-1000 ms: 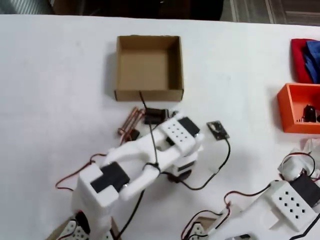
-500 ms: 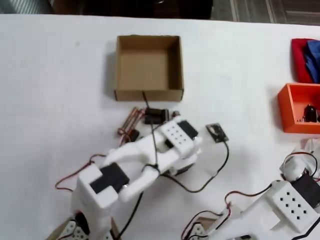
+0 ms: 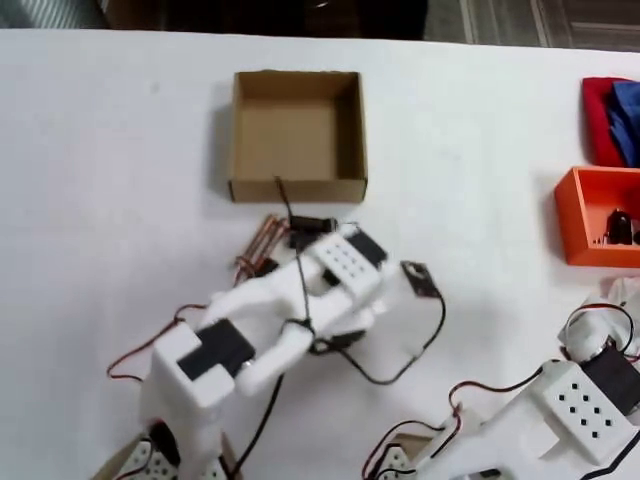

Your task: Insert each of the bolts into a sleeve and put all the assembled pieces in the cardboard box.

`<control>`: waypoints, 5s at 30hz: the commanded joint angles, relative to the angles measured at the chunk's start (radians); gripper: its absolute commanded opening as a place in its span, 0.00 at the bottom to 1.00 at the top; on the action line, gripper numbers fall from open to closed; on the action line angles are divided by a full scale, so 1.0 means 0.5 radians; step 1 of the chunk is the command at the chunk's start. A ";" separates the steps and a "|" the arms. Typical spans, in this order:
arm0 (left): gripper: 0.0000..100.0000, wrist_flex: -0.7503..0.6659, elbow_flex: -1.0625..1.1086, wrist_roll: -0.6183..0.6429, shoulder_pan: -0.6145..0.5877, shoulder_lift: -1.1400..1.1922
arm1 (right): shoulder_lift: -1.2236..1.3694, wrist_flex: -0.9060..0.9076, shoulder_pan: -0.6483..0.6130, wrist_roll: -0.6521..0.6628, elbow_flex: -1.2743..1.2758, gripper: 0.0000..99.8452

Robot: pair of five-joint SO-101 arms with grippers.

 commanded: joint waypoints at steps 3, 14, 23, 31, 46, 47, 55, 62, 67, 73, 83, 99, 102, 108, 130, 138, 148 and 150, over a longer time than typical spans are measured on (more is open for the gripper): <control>0.02 0.460 -0.468 -0.160 -0.270 -0.043 | -0.072 0.005 -0.020 0.012 -0.107 0.02; 0.02 0.528 -0.493 -0.255 -0.675 -1.178 | -0.072 0.005 -0.023 0.012 -0.104 0.02; 0.02 0.387 0.643 -1.405 -1.614 -1.814 | -0.072 0.103 -0.305 -0.009 -0.104 0.02; 0.03 -0.690 1.263 -1.804 -2.078 -1.814 | -0.072 0.112 -0.680 -0.009 -0.107 0.02; 0.03 -1.860 2.104 -2.615 -2.074 -1.814 | -0.072 0.115 -0.747 -0.009 -0.110 0.02; 0.02 -1.875 2.110 -2.658 -2.074 -1.814 | -0.072 0.115 -0.747 -0.009 -0.110 0.02; 0.06 -1.890 2.110 -2.516 -2.071 -1.814 | -0.072 0.115 -0.744 -0.009 -0.110 0.02; 0.20 -1.887 2.110 -2.295 -2.074 -1.814 | -0.072 0.115 -0.747 -0.009 -0.110 0.02; 0.19 -1.946 2.073 -2.163 -2.074 -1.832 | -0.072 0.115 -0.744 -0.009 -0.110 0.02; 0.18 -2.044 1.803 -1.227 -2.074 -1.832 | -0.072 0.115 -0.747 -0.009 -0.110 0.02; 0.18 -1.108 1.352 1.145 -2.047 -1.817 | -0.072 0.115 -0.750 -0.009 -0.117 0.02; 0.36 -1.562 1.597 2.071 -1.780 -1.807 | -0.072 0.232 -0.848 -0.009 -0.221 0.02; 0.30 -1.587 1.585 2.090 -1.786 -1.728 | -0.072 0.324 -1.005 -0.009 -0.377 0.02; 0.31 -1.565 1.573 2.194 -1.798 -1.421 | -0.057 0.443 -1.238 -0.009 -0.601 0.02; 0.31 -1.507 0.984 2.305 -1.955 -0.571 | -0.057 0.477 -1.266 -0.009 -0.614 0.02; 0.03 -1.261 0.812 2.305 -1.955 -0.559 | -0.057 0.477 -1.266 -0.009 -0.614 0.02; 0.02 -1.194 0.778 2.259 -1.955 -0.571 | -0.057 0.477 -1.263 -0.009 -0.614 0.02; 0.02 -1.163 0.726 2.065 -1.949 -0.571 | -0.057 0.477 -1.263 -0.009 -0.611 0.02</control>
